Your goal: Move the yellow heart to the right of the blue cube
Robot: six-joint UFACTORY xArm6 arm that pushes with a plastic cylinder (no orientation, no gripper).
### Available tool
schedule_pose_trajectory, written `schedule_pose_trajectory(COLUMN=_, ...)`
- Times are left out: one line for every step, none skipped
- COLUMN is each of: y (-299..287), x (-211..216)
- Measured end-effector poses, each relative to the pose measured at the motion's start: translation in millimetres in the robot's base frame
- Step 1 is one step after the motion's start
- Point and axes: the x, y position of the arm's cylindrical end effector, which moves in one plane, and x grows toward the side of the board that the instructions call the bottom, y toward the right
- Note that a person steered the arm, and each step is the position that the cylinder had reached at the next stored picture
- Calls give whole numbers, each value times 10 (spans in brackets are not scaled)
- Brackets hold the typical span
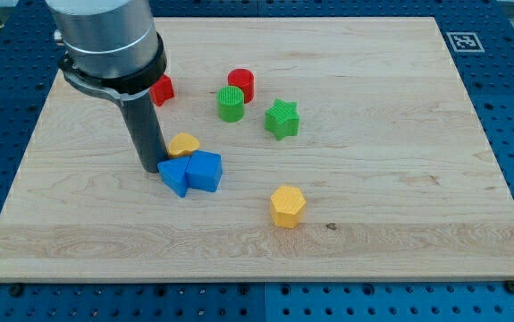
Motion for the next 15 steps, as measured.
schedule_pose_trajectory(y=370, x=126)
schedule_pose_trajectory(y=671, x=232)
schedule_pose_trajectory(y=489, x=232)
schedule_pose_trajectory(y=-56, x=232)
schedule_pose_trajectory(y=-440, x=284)
schedule_pose_trajectory(y=-445, x=451)
schedule_pose_trajectory(y=-39, x=553)
schedule_pose_trajectory(y=436, x=553)
schedule_pose_trajectory(y=848, x=553)
schedule_pose_trajectory(y=942, x=562)
schedule_pose_trajectory(y=878, x=595)
schedule_pose_trajectory(y=259, x=396)
schedule_pose_trajectory(y=-34, x=-209)
schedule_pose_trajectory(y=92, x=-537)
schedule_pose_trajectory(y=475, x=-527)
